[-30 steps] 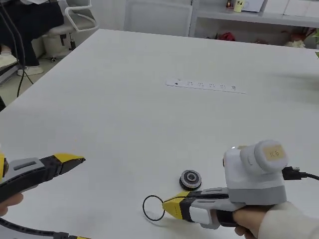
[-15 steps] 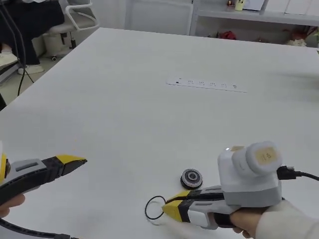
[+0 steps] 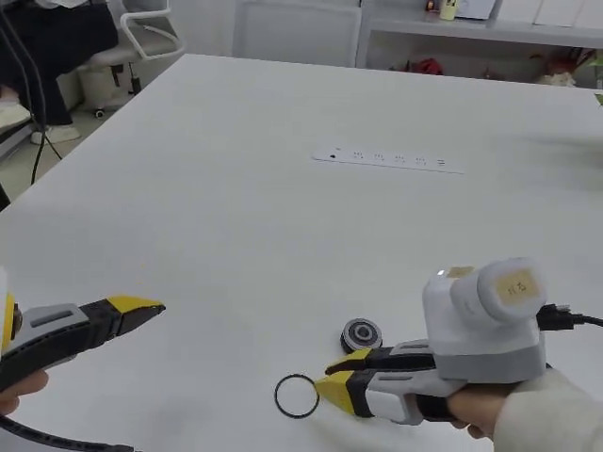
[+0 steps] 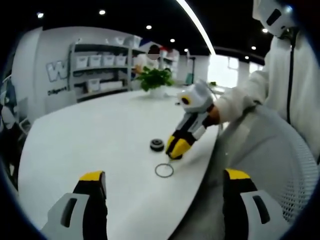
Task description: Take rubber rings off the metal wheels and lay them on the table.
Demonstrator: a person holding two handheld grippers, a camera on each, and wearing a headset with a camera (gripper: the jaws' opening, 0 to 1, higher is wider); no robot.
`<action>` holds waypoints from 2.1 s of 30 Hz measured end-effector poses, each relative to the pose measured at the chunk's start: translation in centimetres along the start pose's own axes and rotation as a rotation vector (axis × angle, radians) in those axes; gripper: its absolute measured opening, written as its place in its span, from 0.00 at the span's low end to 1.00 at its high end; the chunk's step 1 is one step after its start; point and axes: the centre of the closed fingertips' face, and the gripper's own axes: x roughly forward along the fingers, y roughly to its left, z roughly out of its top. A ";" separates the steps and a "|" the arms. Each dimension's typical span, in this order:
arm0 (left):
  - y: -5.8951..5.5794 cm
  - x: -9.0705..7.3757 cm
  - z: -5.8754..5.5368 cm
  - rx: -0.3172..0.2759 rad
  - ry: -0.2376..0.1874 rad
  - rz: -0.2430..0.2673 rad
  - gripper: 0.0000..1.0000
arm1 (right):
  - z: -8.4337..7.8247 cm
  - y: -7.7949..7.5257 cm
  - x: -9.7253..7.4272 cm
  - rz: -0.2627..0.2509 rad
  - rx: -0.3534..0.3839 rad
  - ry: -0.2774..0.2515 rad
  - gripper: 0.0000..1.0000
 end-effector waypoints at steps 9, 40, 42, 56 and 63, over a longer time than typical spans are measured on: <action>0.0 -0.1 0.7 0.016 -0.002 -0.009 0.99 | 1.6 -0.4 -1.2 -0.014 -0.023 -0.048 0.17; 0.3 -0.2 6.6 0.123 -0.053 -0.024 0.95 | 3.5 -3.3 -5.5 -0.064 0.000 -0.151 0.22; 0.0 -0.1 7.5 0.126 -0.076 -0.039 0.94 | 3.0 -3.7 -5.7 -0.065 -0.002 -0.141 0.22; -1.2 2.2 11.8 0.217 -0.118 -0.104 0.90 | 1.2 -3.8 -5.3 -0.027 -0.019 -0.072 0.22; -2.6 5.0 12.1 0.266 -0.098 -0.182 0.85 | 0.5 -3.8 -5.3 -0.013 -0.020 -0.047 0.22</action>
